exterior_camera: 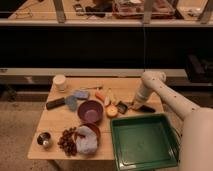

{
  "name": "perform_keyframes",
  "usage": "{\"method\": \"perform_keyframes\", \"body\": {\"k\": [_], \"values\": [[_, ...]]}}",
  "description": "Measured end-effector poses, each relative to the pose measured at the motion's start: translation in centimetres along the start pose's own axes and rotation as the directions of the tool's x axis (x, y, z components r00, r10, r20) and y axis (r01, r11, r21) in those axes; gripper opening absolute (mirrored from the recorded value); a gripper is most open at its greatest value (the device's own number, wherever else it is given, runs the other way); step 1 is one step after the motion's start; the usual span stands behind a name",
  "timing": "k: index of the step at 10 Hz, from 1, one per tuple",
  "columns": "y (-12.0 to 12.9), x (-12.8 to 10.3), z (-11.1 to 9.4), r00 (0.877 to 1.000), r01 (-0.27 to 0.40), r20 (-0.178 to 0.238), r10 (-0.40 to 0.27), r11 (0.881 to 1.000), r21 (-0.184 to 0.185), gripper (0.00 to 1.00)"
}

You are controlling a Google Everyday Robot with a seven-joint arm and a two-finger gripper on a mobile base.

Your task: Place brush in metal cup

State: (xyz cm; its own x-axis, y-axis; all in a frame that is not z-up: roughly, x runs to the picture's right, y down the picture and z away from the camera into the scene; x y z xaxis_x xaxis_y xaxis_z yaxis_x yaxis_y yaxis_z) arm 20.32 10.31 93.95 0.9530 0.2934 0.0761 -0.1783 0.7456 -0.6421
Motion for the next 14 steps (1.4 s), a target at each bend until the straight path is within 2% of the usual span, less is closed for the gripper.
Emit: {"method": "perform_keyframes", "body": {"k": [2, 5, 6, 8, 9, 12, 14], "values": [[0.1, 0.1, -0.1, 1.0, 0.001, -0.004, -0.001, 1.0, -0.003, 0.0], [-0.1, 0.0, -0.1, 1.0, -0.001, -0.009, 0.001, 1.0, -0.009, 0.0], [-1.0, -0.4, -0.5, 1.0, 0.006, -0.027, -0.007, 1.0, -0.012, 0.0], [-3.6, -2.4, -2.5, 0.999, 0.034, -0.039, -0.034, 0.999, 0.013, 0.0], [-5.0, -4.3, -4.4, 0.998, 0.057, -0.04, -0.055, 0.998, 0.035, 0.0], [-7.7, -7.7, -9.7, 0.994, 0.103, -0.052, -0.1, 0.992, 0.073, 0.0], [-8.0, -10.9, -11.4, 0.988, 0.155, -0.024, -0.153, 0.986, 0.064, 0.0]]}}
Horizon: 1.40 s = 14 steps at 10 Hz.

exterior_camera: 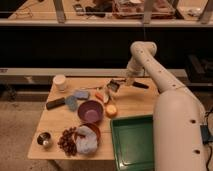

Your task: Place brush in metal cup

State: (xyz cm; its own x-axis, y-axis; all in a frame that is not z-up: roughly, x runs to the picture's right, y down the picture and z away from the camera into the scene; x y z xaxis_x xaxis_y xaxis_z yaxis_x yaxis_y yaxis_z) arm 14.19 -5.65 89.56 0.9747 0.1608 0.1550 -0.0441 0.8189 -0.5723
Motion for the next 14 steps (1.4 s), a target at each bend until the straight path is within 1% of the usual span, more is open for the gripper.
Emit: {"method": "perform_keyframes", "body": {"k": [2, 4, 5, 6, 7, 8, 9, 11, 12, 14], "values": [[1.5, -1.1, 0.0, 0.999, 0.033, 0.012, -0.032, 0.999, -0.026, 0.0], [3.5, -1.7, 1.5, 0.998, 0.063, 0.034, -0.061, 0.996, -0.059, 0.0], [5.8, -2.4, 3.0, 0.994, 0.094, 0.062, -0.089, 0.992, -0.086, 0.0], [6.7, -2.5, 3.4, 0.992, 0.108, 0.072, -0.101, 0.99, -0.09, 0.0], [7.3, -2.7, 3.4, 0.99, 0.12, 0.08, -0.113, 0.989, -0.09, 0.0], [7.5, -3.3, 3.1, 0.987, 0.14, 0.087, -0.132, 0.986, -0.086, 0.0], [7.2, -4.1, 2.3, 0.985, 0.155, 0.089, -0.148, 0.985, -0.076, 0.0], [6.6, -4.8, 0.0, 0.983, 0.169, 0.076, -0.165, 0.984, -0.056, 0.0], [5.9, -5.1, -1.2, 0.983, 0.174, 0.059, -0.171, 0.984, -0.037, 0.0], [5.1, -5.7, -2.0, 0.984, 0.175, 0.039, -0.174, 0.984, -0.019, 0.0]]}}
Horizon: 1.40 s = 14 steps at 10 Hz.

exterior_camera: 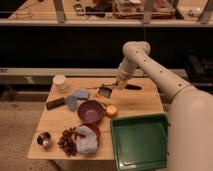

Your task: Place brush in metal cup

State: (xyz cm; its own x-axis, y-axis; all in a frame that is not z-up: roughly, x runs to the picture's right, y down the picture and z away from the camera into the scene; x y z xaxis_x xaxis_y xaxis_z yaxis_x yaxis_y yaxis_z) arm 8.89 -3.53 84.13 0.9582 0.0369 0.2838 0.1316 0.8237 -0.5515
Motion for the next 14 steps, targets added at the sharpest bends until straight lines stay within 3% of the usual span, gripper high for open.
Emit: {"method": "perform_keyframes", "body": {"k": [4, 7, 14], "values": [[-0.7, -0.7, -2.3, 1.0, 0.01, -0.019, -0.009, 1.0, 0.015, 0.0], [-0.1, -1.6, -2.1, 0.999, 0.042, -0.011, -0.042, 0.999, 0.009, 0.0], [-0.1, -1.6, -2.1, 0.999, 0.042, -0.011, -0.042, 0.999, 0.008, 0.0]]}}
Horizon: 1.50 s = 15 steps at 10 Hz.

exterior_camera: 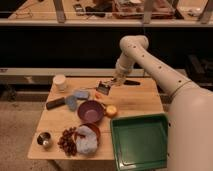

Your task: Place brush in metal cup

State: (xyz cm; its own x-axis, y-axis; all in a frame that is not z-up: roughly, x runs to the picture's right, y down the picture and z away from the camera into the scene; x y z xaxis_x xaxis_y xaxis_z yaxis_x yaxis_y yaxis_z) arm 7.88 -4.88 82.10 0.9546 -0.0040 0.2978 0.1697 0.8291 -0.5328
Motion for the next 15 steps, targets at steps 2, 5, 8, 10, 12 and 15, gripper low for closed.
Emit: {"method": "perform_keyframes", "body": {"k": [2, 5, 8, 10, 12, 15], "values": [[0.2, -0.8, -0.3, 1.0, 0.014, 0.011, -0.014, 1.0, 0.013, 0.0], [2.6, -5.8, -2.2, 0.996, 0.058, 0.058, -0.063, 0.995, 0.084, 0.0], [5.9, -10.5, -3.1, 0.986, 0.133, 0.085, -0.146, 0.981, 0.138, 0.0], [7.3, -14.0, -2.9, 0.971, 0.212, 0.075, -0.226, 0.964, 0.159, 0.0], [8.8, -17.6, -2.5, 0.95, 0.294, 0.061, -0.308, 0.941, 0.166, 0.0], [10.3, -22.4, -1.3, 0.909, 0.405, 0.037, -0.415, 0.901, 0.159, 0.0]]}}
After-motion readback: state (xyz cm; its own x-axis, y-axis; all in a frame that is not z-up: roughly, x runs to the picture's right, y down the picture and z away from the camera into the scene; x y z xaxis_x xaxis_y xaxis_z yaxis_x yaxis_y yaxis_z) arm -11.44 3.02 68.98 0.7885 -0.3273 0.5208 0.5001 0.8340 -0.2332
